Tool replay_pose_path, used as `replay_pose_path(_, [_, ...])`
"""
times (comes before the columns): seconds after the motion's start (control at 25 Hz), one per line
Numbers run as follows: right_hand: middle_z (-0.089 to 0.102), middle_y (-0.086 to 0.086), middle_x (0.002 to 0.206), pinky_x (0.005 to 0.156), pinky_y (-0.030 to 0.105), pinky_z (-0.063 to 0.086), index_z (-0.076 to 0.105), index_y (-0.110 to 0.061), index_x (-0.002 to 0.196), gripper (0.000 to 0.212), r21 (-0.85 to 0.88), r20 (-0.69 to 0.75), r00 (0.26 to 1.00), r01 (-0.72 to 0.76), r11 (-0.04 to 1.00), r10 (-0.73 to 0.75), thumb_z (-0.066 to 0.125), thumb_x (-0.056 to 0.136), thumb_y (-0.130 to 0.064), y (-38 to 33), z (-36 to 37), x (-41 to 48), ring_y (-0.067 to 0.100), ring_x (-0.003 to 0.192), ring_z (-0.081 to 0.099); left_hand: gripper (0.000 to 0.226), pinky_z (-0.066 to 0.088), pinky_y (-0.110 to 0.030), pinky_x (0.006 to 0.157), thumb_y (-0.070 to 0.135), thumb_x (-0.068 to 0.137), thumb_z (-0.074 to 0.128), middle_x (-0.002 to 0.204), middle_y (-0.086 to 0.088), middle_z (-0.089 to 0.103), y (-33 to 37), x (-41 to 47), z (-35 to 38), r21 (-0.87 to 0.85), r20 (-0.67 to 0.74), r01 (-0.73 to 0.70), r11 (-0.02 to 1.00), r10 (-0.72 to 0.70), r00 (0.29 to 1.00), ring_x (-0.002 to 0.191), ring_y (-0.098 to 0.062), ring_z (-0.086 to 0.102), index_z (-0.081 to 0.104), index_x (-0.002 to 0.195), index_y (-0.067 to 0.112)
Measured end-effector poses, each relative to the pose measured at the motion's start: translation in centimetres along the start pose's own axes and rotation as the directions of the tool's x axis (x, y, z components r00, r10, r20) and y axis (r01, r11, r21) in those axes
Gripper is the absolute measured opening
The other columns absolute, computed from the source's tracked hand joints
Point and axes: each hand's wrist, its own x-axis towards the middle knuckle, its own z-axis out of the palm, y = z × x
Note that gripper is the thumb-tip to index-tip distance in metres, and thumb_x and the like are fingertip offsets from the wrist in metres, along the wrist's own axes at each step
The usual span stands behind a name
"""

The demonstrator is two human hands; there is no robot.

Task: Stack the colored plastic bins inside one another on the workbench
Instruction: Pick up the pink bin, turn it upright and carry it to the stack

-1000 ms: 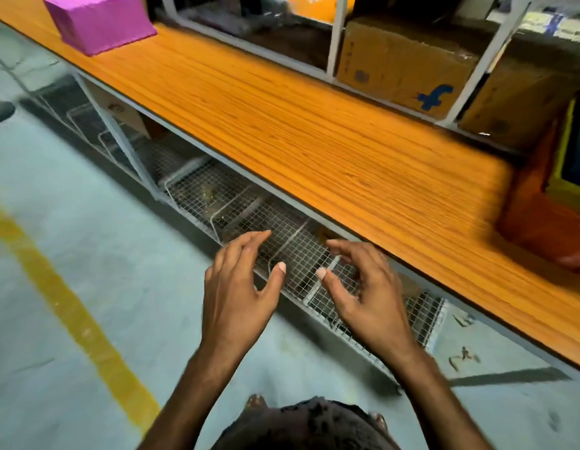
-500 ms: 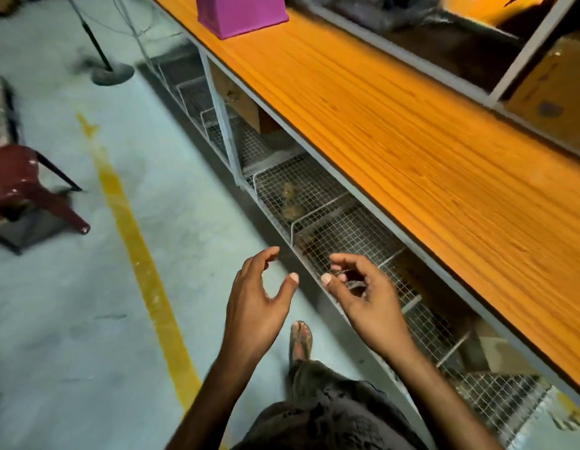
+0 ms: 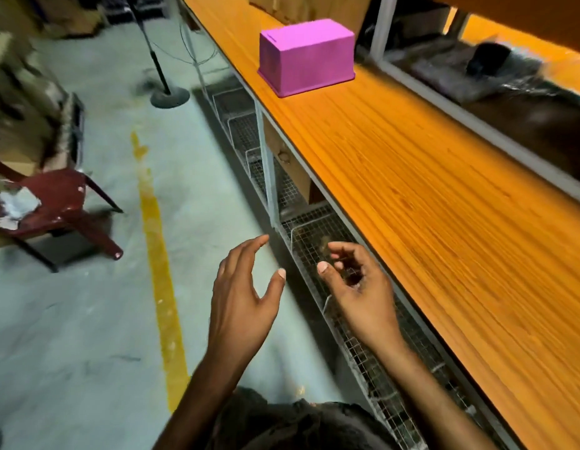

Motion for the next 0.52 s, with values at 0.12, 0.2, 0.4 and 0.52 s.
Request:
replay_pose_path(0.12, [0.063,-0.019,0.115,0.086,0.021,0.052,0.064,-0.04,0.119,0.031,0.001,-0.011,1.0,0.012,1.0,-0.012,0.07,0.088,-0.04,-0.5,3.4,5.5,-0.003,0.106,0.062,0.05,0.043,-0.038,0.11,0.028,0.095,0.069,0.141,0.019,0.053,-2.2,6.2,0.0,-0.007,-0.025,-0.004,1.0,0.004,1.0,0.131,-0.001,0.045,0.052,0.14,0.037])
replay_pose_path(0.2, [0.062,-0.021,0.114,0.084,0.017,0.05,0.061,-0.049,0.115,0.031,-0.009,-0.018,1.0,0.021,1.0,-0.021,0.071,0.088,-0.04,-0.6,5.9,9.3,-0.006,0.105,0.062,0.05,0.043,-0.039,0.111,0.029,0.095,0.069,0.141,0.021,0.053,-4.3,10.9,-0.2,-0.02,-0.023,-0.01,1.0,0.009,1.0,0.132,0.002,0.044,0.052,0.14,0.038])
replay_pose_path(0.4, [0.064,-0.028,0.11,0.082,0.027,0.06,0.057,-0.055,0.111,0.032,0.037,-0.146,0.989,-0.001,0.999,0.006,0.07,0.086,-0.04,-1.5,13.1,20.3,-0.002,0.097,0.066,0.048,0.041,-0.033,0.109,0.033,0.095,0.067,0.14,0.022,0.052,-9.2,25.0,-2.0,-0.008,0.036,-0.109,0.994,0.109,0.993,0.132,0.0,0.044,0.051,0.138,0.043])
replay_pose_path(0.52, [0.064,-0.029,0.11,0.082,0.037,0.063,0.058,-0.055,0.111,0.032,0.059,-0.205,0.979,-0.014,0.998,0.026,0.069,0.083,-0.044,-3.8,17.6,26.0,0.003,0.096,0.068,0.045,0.04,-0.028,0.106,0.033,0.095,0.067,0.138,0.024,0.051,-11.3,33.1,-4.2,-0.005,0.09,-0.183,0.983,0.183,0.979,0.13,0.002,0.045,0.053,0.136,0.045])
